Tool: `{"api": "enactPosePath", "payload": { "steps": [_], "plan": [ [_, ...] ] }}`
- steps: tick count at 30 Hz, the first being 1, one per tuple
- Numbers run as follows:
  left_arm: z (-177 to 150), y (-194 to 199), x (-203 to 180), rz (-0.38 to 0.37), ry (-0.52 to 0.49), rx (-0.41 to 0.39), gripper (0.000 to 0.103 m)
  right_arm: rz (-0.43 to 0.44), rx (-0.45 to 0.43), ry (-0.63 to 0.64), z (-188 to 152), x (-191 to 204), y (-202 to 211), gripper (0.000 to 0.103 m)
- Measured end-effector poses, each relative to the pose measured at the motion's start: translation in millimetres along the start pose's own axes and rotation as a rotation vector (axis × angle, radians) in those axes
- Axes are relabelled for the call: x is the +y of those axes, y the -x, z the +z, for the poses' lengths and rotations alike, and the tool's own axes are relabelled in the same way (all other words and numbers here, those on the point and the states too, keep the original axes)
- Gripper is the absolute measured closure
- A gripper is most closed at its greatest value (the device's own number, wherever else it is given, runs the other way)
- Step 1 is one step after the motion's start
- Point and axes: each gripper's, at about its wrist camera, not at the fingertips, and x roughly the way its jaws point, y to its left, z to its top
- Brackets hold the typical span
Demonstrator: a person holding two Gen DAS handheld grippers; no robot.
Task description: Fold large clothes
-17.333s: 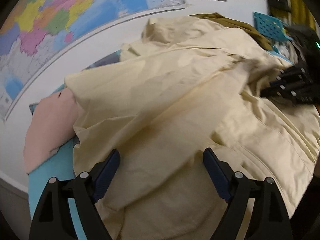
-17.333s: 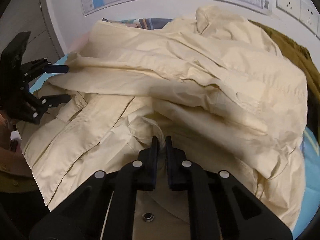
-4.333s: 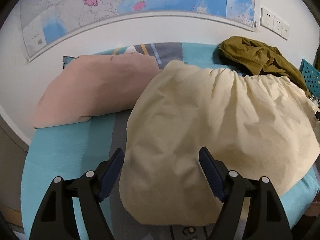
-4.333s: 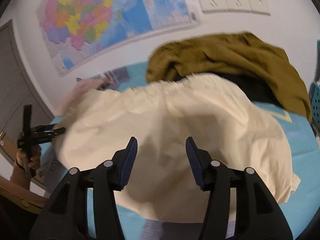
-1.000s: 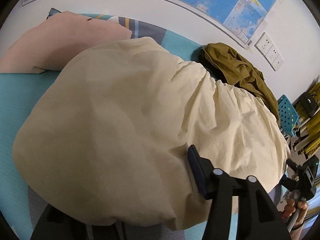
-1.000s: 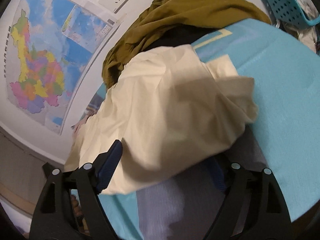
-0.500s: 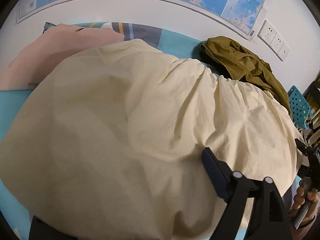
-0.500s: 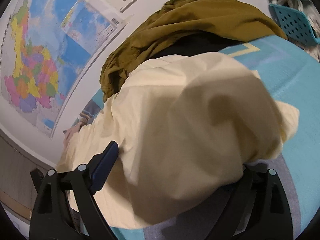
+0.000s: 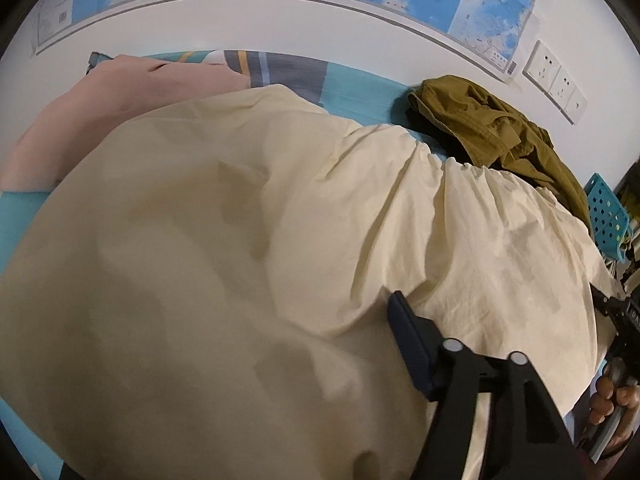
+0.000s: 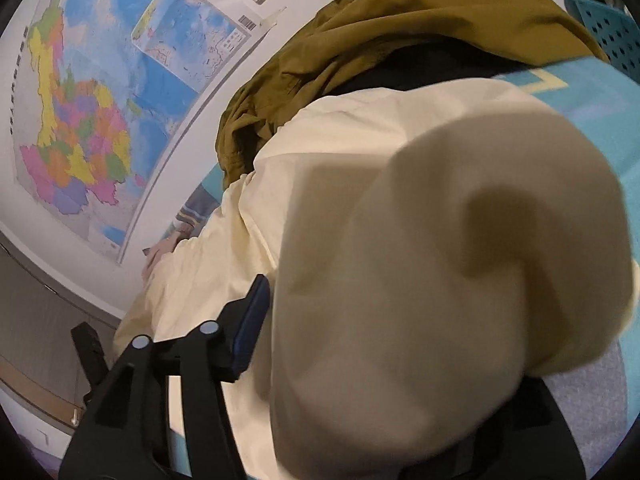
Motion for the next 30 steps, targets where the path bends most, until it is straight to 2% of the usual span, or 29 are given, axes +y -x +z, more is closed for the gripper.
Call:
{"api": "enactPosePath", "payload": {
  "steps": [4, 7, 8, 10, 12, 14, 18, 20, 23, 24, 25, 27, 30],
  "plan": [
    [2, -3, -2, 0.006, 0.0, -0.002, 0.03, -0.001, -0.003, 0.004, 1, 2, -4, 0.045],
    [2, -3, -3, 0.014, -0.005, -0.006, 0.033, -0.015, -0.004, 0.01, 1, 1, -4, 0.057],
    [3, -3, -4, 0.017, -0.007, -0.005, 0.04, -0.008, -0.001, 0.002, 1, -1, -4, 0.064],
    [4, -1, -2, 0.021, 0.004, -0.003, 0.052, 0.0, -0.001, -0.005, 0, -2, -3, 0.072],
    [6, 1, 2, 0.017, 0.015, 0.006, 0.068, 0.012, -0.011, 0.018, -1, 4, 1, 0.082],
    [7, 10, 4, 0.011, 0.01, -0.009, 0.078, 0.018, -0.016, 0.035, -2, 11, 8, 0.085],
    [4, 28, 1, 0.0, -0.019, -0.03, 0.084, 0.068, -0.023, 0.059, -5, 22, 29, 0.087],
    [2, 32, 2, -0.015, -0.025, -0.022, 0.082, 0.037, -0.015, 0.113, -10, 28, 37, 0.085],
    [1, 15, 3, -0.026, -0.025, 0.037, 0.059, 0.009, 0.046, 0.059, -11, 15, 30, 0.068],
    [1, 12, 4, -0.023, -0.023, 0.041, 0.056, 0.004, 0.056, 0.037, -11, 10, 28, 0.063],
    [0, 9, 5, -0.02, -0.025, 0.033, 0.053, 0.01, 0.061, 0.008, -11, 4, 25, 0.061],
    [-1, 4, 7, -0.015, -0.026, 0.03, 0.039, 0.028, 0.054, 0.0, -13, 1, 24, 0.059],
    [-1, 2, 5, -0.03, -0.04, 0.014, 0.032, 0.035, 0.054, 0.001, -11, 2, 24, 0.055]
  ]
}}
